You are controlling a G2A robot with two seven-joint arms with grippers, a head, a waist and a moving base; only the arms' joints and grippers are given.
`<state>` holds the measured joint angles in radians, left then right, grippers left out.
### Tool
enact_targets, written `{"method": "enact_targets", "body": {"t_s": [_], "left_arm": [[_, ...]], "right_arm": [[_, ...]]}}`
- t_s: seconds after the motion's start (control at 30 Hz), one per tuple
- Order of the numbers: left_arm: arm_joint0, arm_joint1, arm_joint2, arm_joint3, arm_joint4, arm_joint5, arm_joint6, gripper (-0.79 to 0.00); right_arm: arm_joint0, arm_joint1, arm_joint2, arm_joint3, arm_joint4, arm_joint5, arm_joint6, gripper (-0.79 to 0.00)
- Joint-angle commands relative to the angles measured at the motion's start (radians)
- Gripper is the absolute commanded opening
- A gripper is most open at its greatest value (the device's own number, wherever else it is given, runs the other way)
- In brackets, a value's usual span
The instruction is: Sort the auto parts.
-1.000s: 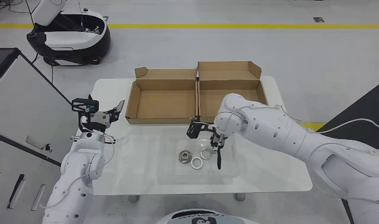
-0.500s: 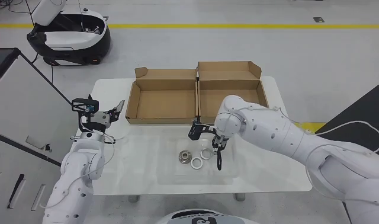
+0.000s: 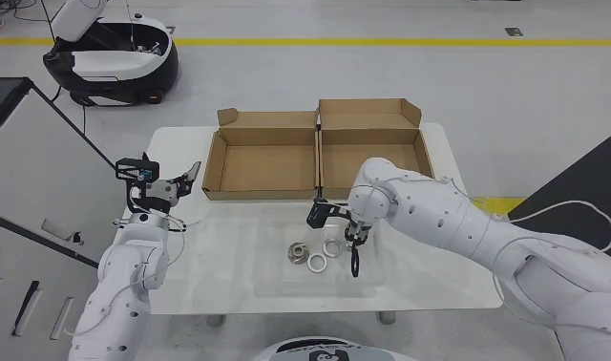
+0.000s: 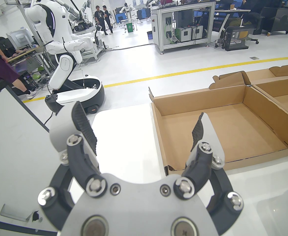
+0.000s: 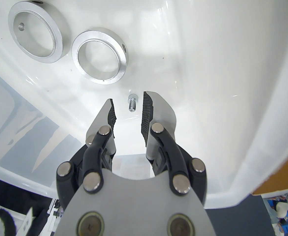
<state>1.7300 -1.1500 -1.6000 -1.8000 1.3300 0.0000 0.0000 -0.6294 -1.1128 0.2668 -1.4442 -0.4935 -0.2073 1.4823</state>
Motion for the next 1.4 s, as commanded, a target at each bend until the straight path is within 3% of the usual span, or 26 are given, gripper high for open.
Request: {"method": "enact_targets", "body": {"t_s": [0.0,0.3,0.4,0.47,0.87,1.1,1.37], "left_arm": [[0.0,0.0,0.0,0.0,0.0,0.0,0.0,0.0],[0.0,0.0,0.0,0.0,0.0,0.0,0.0,0.0],[0.0,0.0,0.0,0.0,0.0,0.0,0.0,0.0],[0.0,0.0,0.0,0.0,0.0,0.0,0.0,0.0],[0.0,0.0,0.0,0.0,0.0,0.0,0.0,0.0],[0.0,0.0,0.0,0.0,0.0,0.0,0.0,0.0],[0.0,0.0,0.0,0.0,0.0,0.0,0.0,0.0]], "right_arm": [[-0.003,0.001,0.003,-0.001,-0.001,-0.001,0.002,-0.533],[-0.017,0.0,0.014,0.001,-0.014,-0.01,0.009,-0.566],[-0.02,-0.001,0.018,0.004,-0.016,-0.01,0.012,-0.668],[-0.022,-0.002,0.021,0.004,-0.017,-0.01,0.012,-0.785],[-0.018,0.023,0.097,-0.122,0.022,0.007,0.053,-0.785],[-0.044,0.074,0.209,-0.238,0.093,-0.02,0.053,-0.785],[-0.125,0.158,0.388,-0.279,0.2,-0.128,0.003,-0.785]]}}
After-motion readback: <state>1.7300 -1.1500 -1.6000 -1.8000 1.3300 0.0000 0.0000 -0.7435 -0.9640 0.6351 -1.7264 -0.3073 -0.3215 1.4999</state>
